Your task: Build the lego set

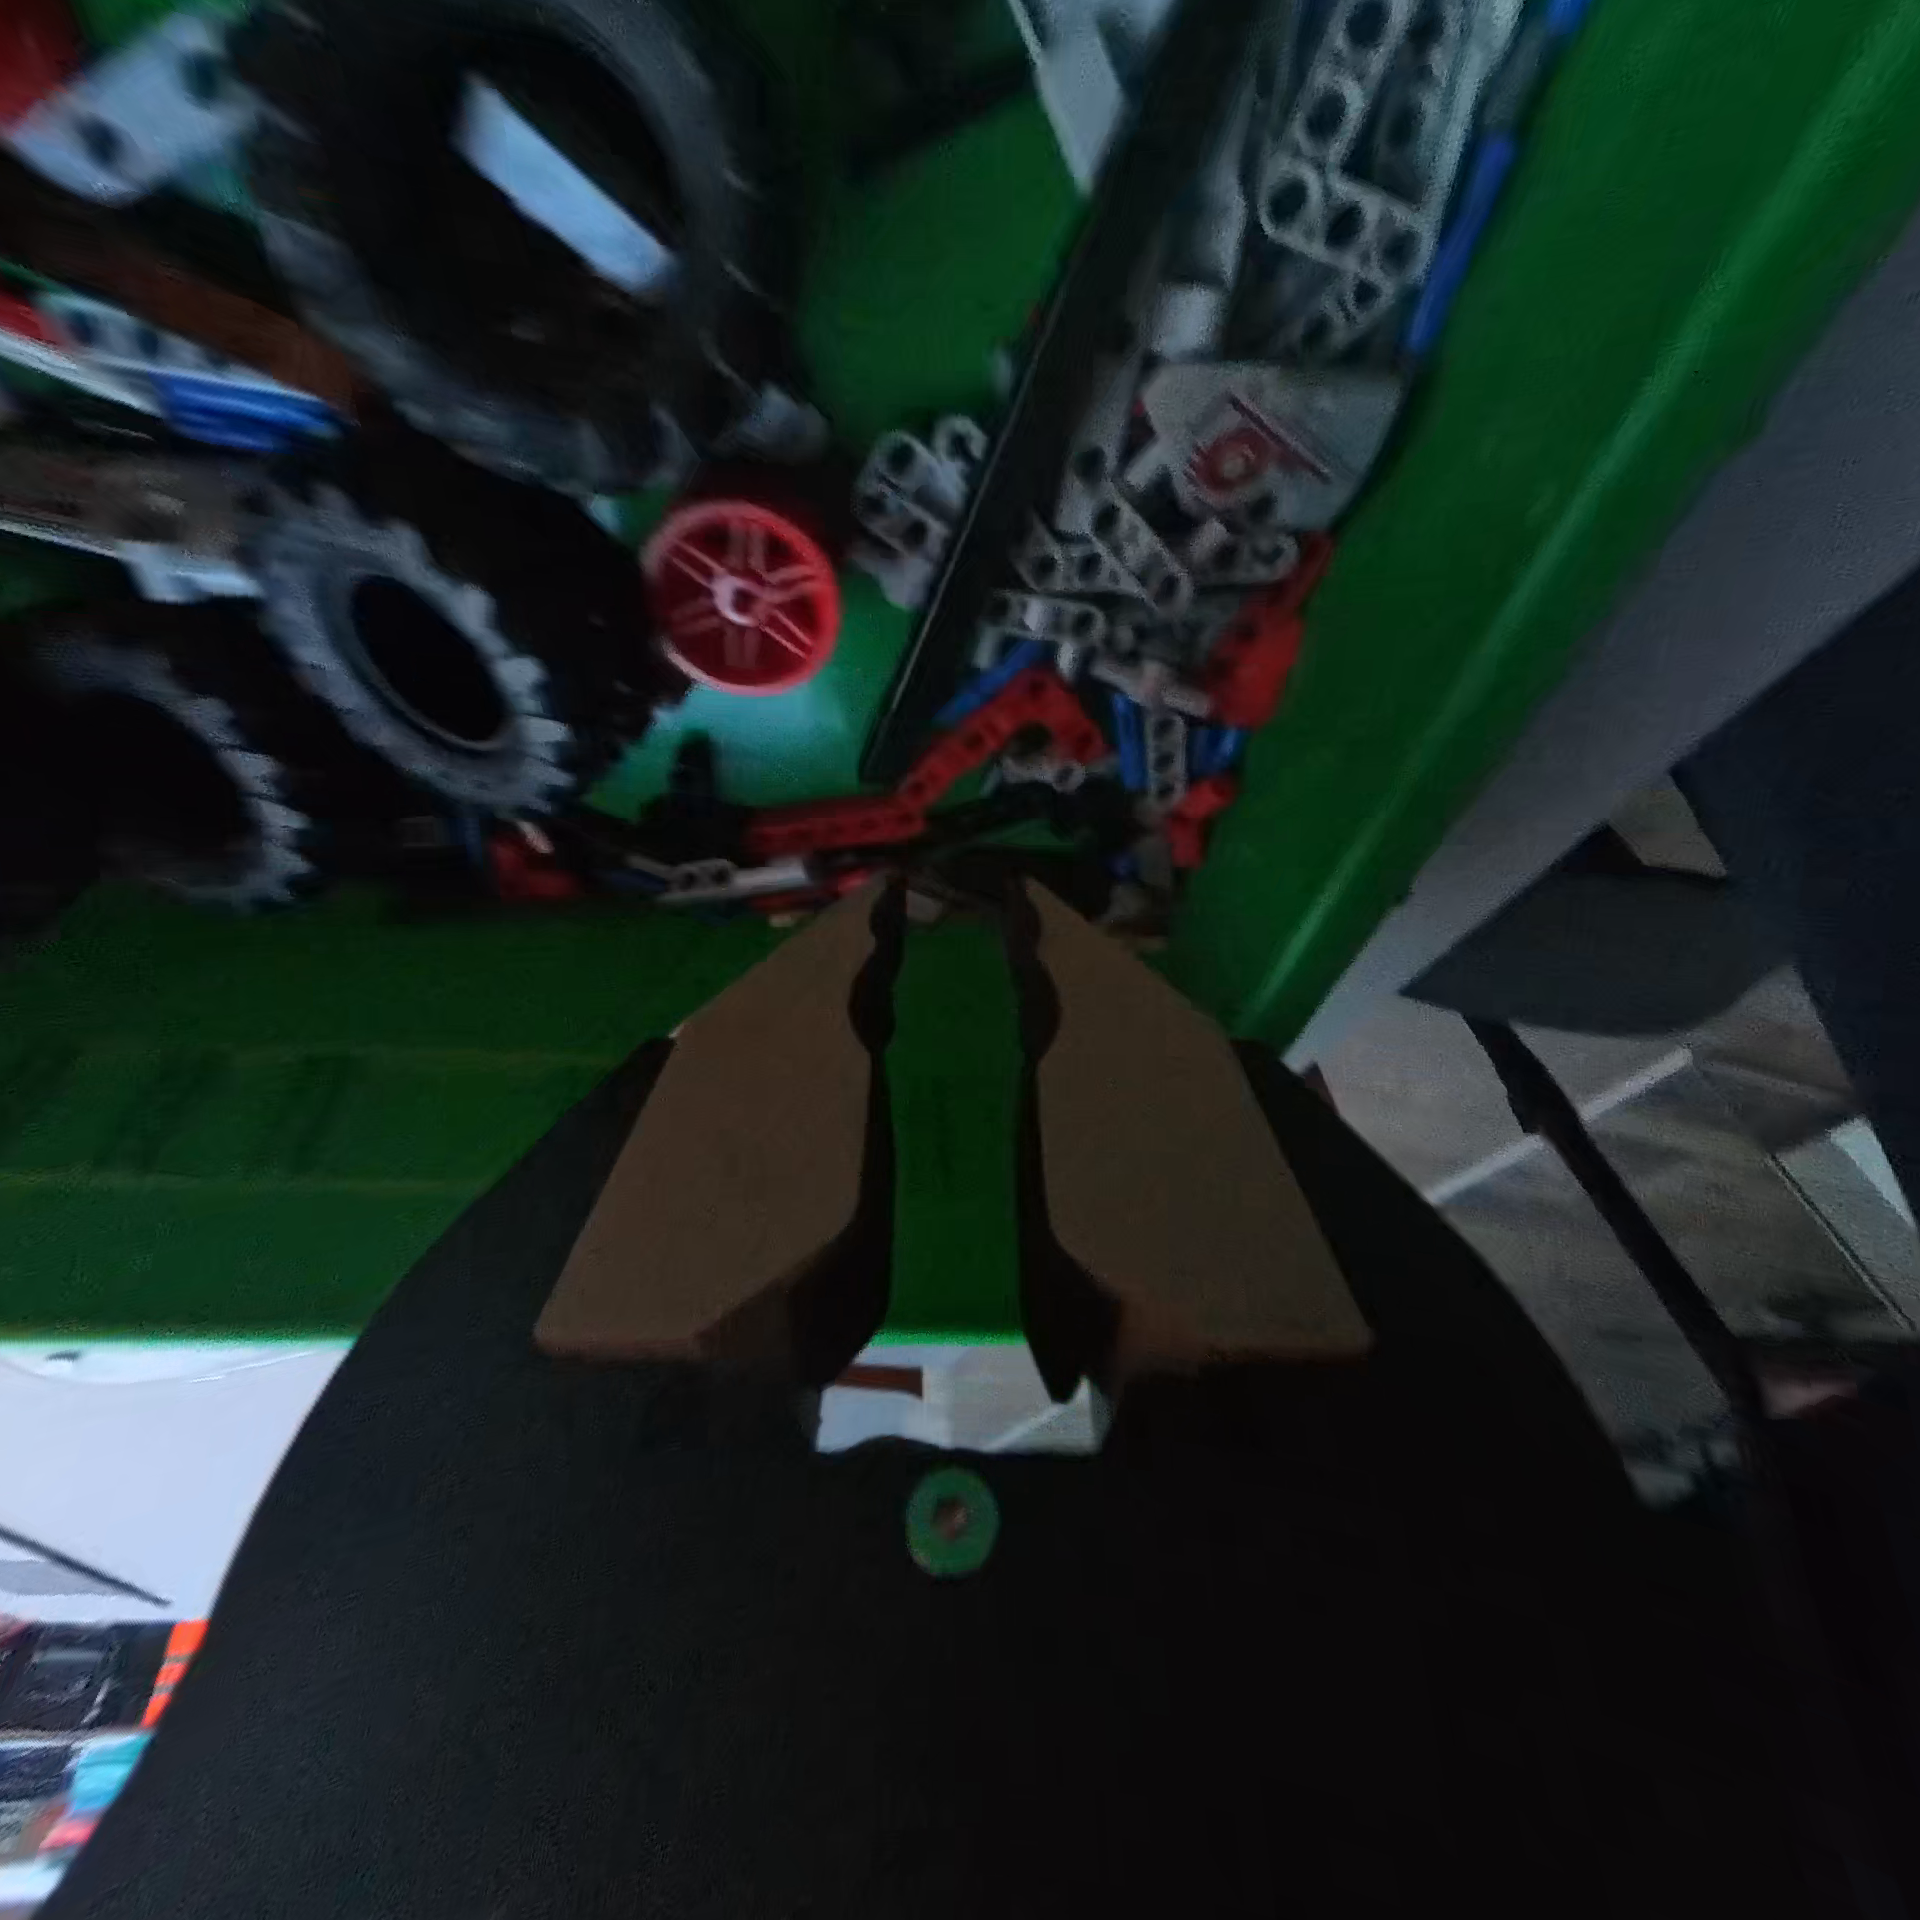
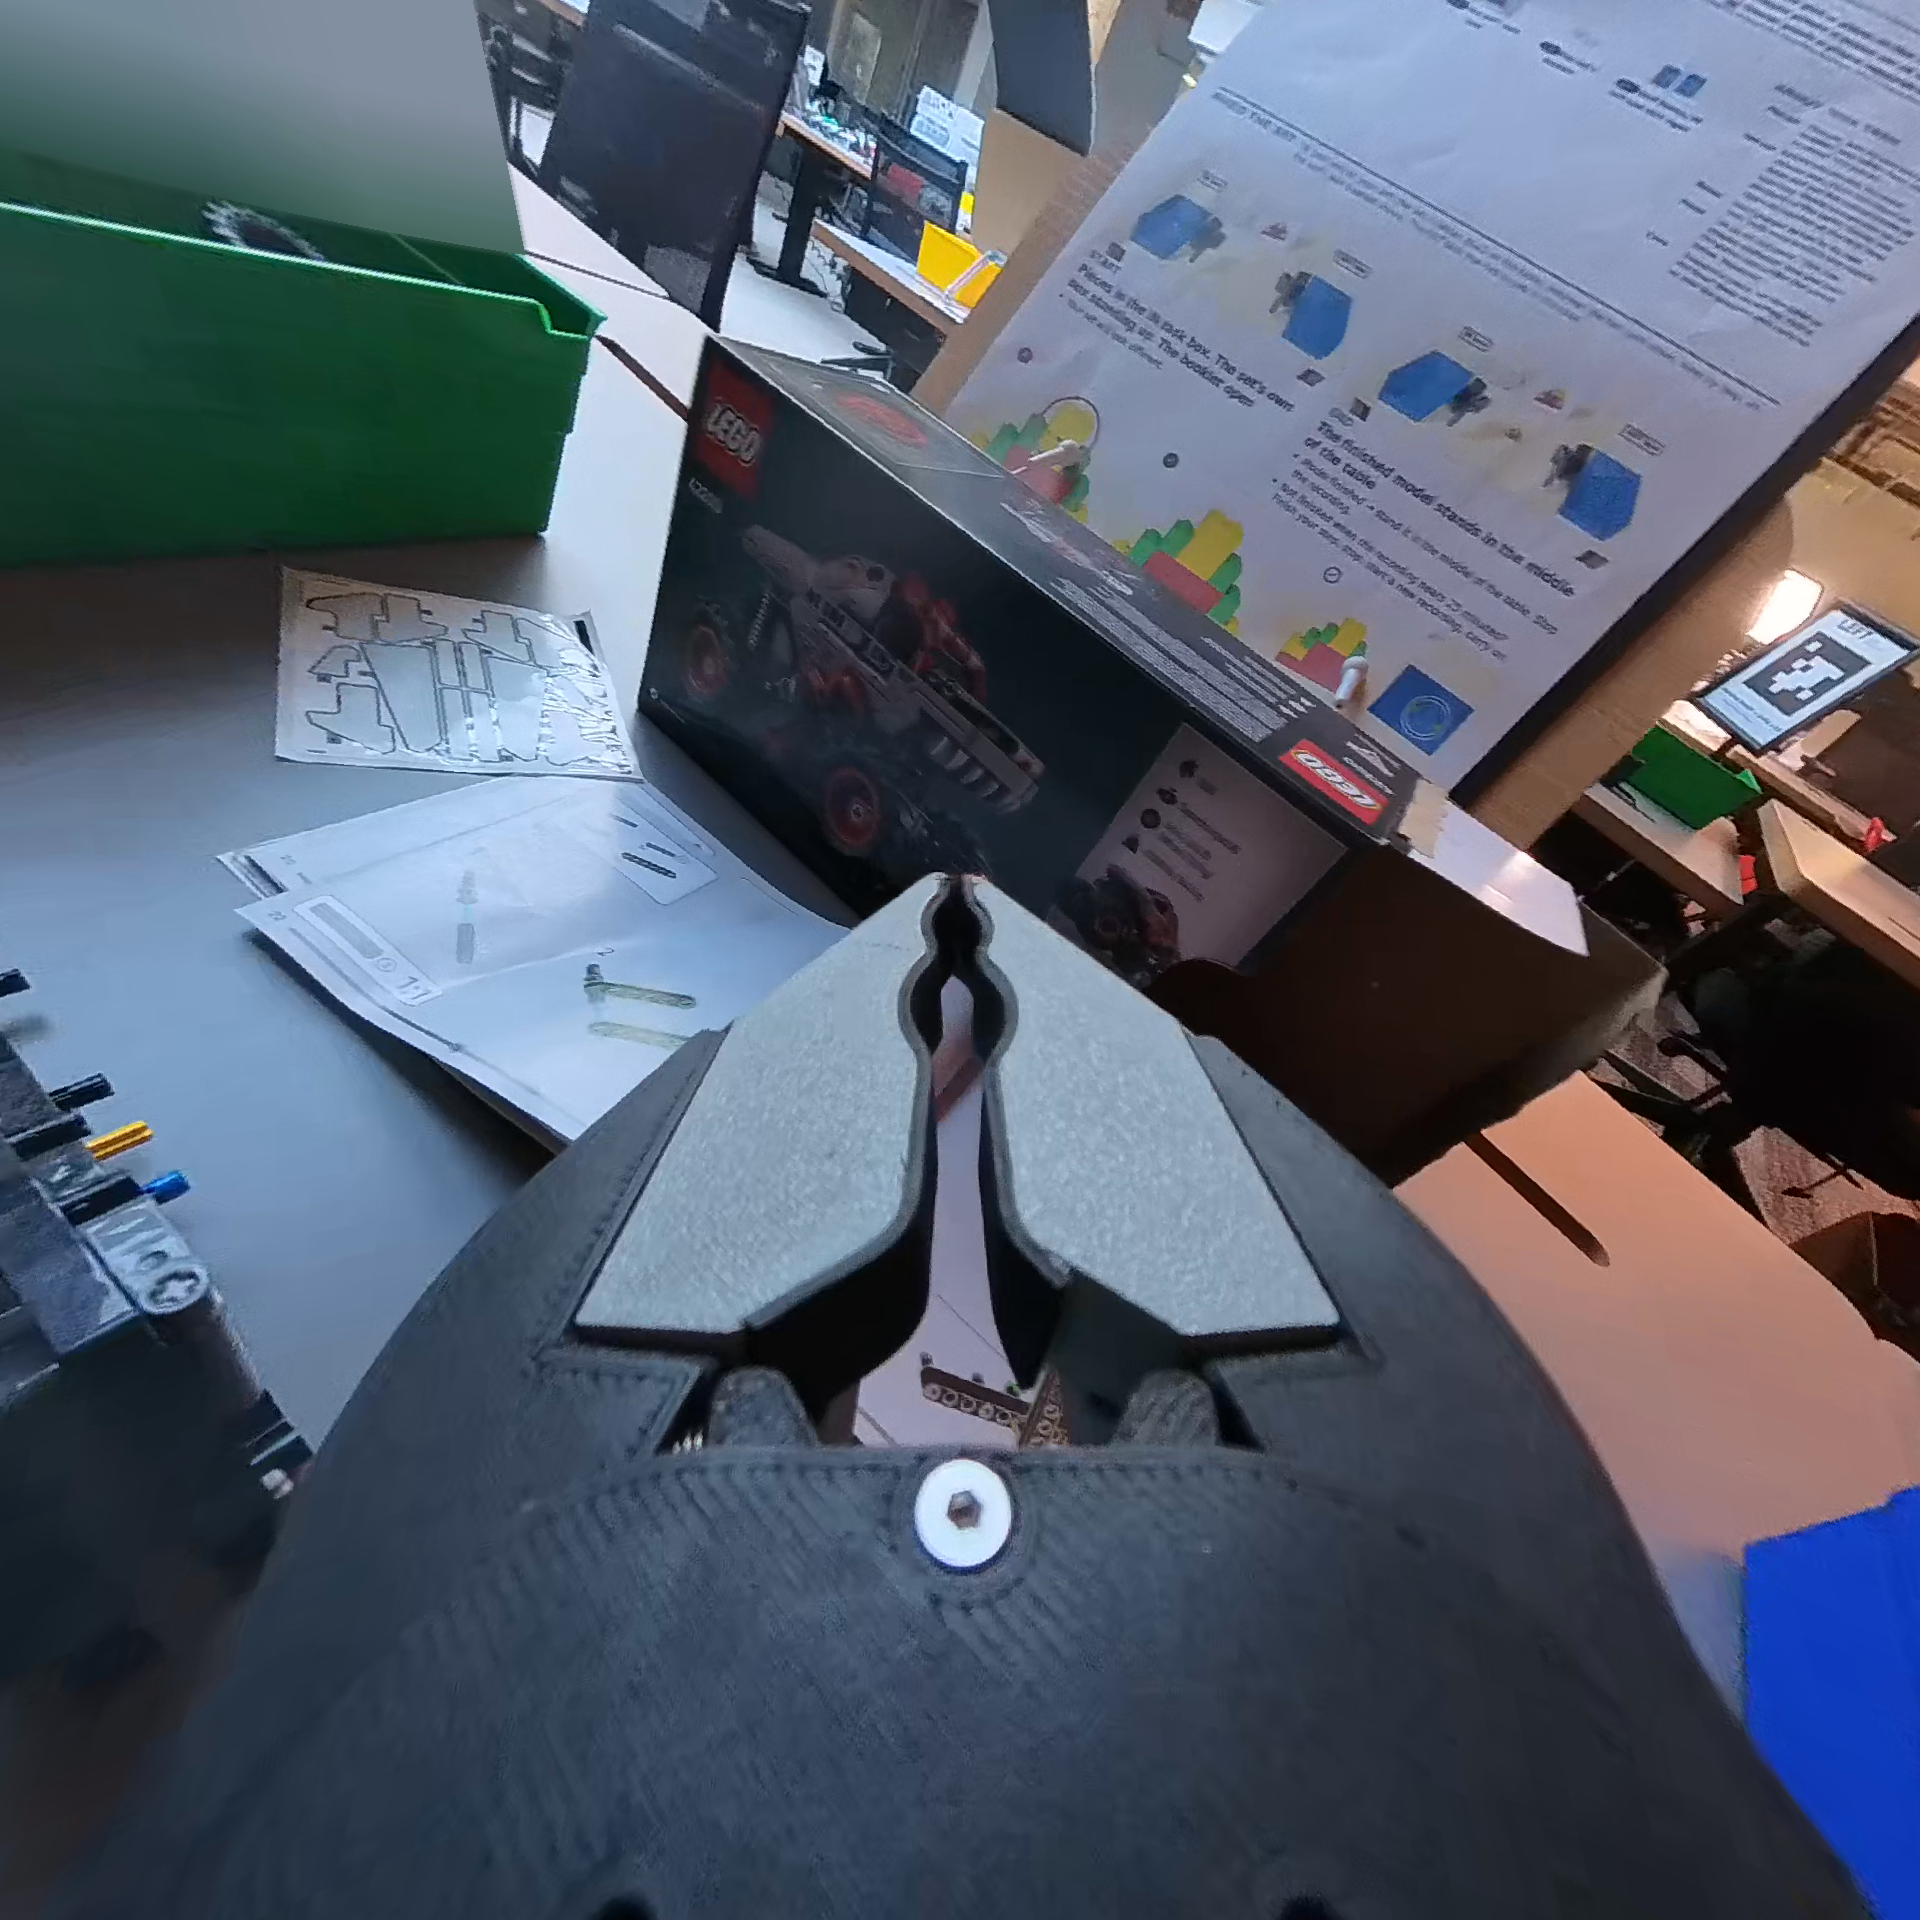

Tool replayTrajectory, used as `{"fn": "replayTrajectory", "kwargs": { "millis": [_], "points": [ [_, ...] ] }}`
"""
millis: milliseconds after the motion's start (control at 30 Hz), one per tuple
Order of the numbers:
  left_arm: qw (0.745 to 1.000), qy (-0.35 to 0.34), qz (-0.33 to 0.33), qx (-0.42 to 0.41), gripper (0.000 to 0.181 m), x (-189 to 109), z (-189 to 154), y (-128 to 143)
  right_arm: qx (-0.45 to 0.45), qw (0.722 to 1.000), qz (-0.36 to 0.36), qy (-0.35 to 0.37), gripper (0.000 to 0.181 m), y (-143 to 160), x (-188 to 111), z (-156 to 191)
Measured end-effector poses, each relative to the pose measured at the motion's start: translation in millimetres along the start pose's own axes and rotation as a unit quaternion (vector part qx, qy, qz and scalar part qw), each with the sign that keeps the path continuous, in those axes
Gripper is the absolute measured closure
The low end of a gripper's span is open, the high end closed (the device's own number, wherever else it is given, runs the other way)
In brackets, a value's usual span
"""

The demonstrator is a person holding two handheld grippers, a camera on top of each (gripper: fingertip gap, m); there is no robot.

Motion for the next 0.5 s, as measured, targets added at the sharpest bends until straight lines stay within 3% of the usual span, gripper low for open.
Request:
{"fn": "replayTrajectory", "kwargs": {
  "millis": [33,167,233,300,500],
  "points": [
    [0.999,0.006,0.026,0.018,0.164,6,-4,2,-0.001,1.000,0.000,-0.003,0.181,-1,0,1],
    [0.988,-0.047,0.068,0.129,0.160,26,-8,2,-0.008,1.000,-0.001,-0.011,0.181,-3,1,5],
    [0.984,-0.056,0.068,0.154,0.148,28,-3,-2,-0.008,1.000,-0.002,-0.013,0.181,-4,1,6],
    [0.980,-0.062,0.062,0.179,0.159,27,1,-5,-0.008,1.000,-0.004,-0.015,0.181,-4,1,6],
    [0.972,-0.054,0.072,0.217,0.144,27,-5,-6,-0.010,1.000,-0.013,-0.014,0.181,-8,-2,7]
  ]
}}
Point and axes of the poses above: each gripper's, where its closed fingertips meet, x out along the fingers, y out of its underside, z = x × y across the jaws, the point moved 10 cm from there along -x, back along the fingers, and after that the axes turned 3 degrees about -y, right-handed, at the moved point
